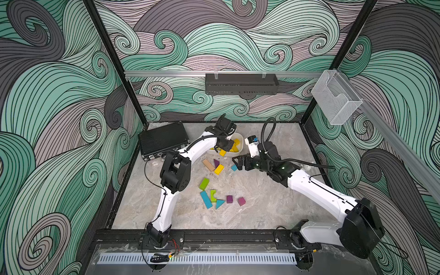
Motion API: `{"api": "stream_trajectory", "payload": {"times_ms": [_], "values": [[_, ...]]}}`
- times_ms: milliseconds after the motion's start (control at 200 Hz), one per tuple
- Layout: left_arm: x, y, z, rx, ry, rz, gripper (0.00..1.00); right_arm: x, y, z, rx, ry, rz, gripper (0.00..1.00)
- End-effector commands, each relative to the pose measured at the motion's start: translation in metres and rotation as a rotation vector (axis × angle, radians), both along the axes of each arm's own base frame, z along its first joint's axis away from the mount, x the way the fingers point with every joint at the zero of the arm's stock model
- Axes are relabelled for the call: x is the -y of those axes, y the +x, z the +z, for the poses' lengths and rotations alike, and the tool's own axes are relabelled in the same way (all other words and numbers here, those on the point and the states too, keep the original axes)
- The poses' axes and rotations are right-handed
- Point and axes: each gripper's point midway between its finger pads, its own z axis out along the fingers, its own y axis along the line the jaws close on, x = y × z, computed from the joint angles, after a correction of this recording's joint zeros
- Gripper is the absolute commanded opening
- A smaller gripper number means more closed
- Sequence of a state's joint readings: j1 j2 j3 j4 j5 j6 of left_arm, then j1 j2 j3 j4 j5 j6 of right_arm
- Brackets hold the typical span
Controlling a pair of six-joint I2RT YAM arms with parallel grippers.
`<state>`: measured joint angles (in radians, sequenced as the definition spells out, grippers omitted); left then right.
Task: Pick out the yellow building blocks
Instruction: Place the building block in the storage box.
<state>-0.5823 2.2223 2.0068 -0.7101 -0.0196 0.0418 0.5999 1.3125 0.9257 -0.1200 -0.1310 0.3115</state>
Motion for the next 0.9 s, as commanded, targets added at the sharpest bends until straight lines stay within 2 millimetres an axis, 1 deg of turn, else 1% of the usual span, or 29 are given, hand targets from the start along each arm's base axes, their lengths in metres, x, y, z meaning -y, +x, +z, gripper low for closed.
{"api": "stream_trajectory", "payload": {"times_ms": [0, 110, 175, 265, 385, 410, 485, 580, 771, 896], "values": [[0.003, 0.025, 0.017, 0.077, -0.020, 0.006, 0.26, 0.006, 0.012, 0.010, 0.016, 0.011, -0.039, 0.99], [0.000, 0.044, 0.013, 0.098, -0.038, 0.033, 0.27, 0.011, 0.014, 0.008, 0.010, 0.000, -0.048, 0.99], [-0.003, 0.053, 0.007, 0.098, -0.031, 0.045, 0.28, 0.013, 0.015, 0.008, 0.007, -0.006, -0.053, 0.99], [-0.009, 0.063, -0.002, 0.099, -0.007, 0.058, 0.29, 0.015, 0.014, 0.006, -0.001, -0.014, -0.055, 0.99], [-0.017, 0.072, -0.008, 0.096, 0.003, 0.078, 0.30, 0.018, 0.013, 0.005, -0.009, -0.017, -0.061, 0.99], [-0.017, 0.073, -0.008, 0.097, 0.002, 0.080, 0.32, 0.017, 0.013, 0.004, -0.011, -0.017, -0.060, 0.99], [-0.019, 0.075, -0.005, 0.108, 0.003, 0.084, 0.47, 0.018, 0.013, 0.004, -0.011, -0.017, -0.061, 0.99], [-0.018, 0.077, 0.001, 0.123, -0.004, 0.085, 0.55, 0.018, 0.014, 0.004, -0.012, -0.018, -0.062, 0.99], [-0.017, 0.074, 0.013, 0.129, -0.025, 0.081, 0.56, 0.017, 0.014, 0.007, -0.016, -0.017, -0.060, 0.99], [-0.018, 0.067, 0.022, 0.126, -0.039, 0.073, 0.55, 0.017, 0.013, 0.009, -0.019, -0.009, -0.057, 0.99]]}}
